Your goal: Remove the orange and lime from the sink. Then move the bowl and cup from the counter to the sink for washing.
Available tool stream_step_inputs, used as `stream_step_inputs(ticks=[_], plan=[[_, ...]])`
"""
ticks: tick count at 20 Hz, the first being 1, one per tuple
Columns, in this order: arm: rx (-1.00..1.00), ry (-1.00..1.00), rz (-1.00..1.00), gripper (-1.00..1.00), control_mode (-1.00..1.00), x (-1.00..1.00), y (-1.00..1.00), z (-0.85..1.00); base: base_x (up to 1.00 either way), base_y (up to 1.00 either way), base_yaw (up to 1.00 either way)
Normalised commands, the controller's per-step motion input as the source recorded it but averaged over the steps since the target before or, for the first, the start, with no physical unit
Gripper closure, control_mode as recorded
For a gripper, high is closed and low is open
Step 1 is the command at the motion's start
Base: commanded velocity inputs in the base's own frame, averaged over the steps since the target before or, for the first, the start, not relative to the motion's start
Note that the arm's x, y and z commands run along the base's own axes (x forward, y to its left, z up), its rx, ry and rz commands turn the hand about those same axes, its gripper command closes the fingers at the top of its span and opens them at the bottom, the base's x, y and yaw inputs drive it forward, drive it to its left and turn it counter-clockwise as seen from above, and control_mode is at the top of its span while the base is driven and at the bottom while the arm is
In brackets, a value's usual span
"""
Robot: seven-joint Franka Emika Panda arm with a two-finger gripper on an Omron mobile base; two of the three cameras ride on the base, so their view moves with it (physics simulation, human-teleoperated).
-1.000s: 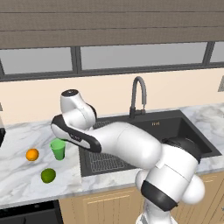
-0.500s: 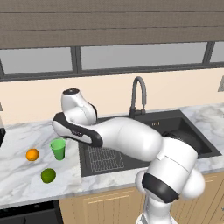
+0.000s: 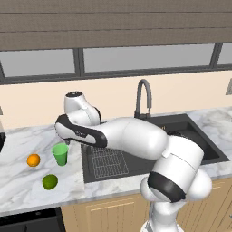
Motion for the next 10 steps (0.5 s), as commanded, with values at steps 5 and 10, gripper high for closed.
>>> stream_step_inputs(ticks=[5, 10], plan=[[0.0, 0.0, 0.0, -1.0, -1.0, 0.03, 0.06, -0.07, 0.0, 0.0, 0.0], [0.0, 0.0, 0.0, -1.0, -1.0, 0.05, 0.07, -0.06, 0.0, 0.0, 0.0]])
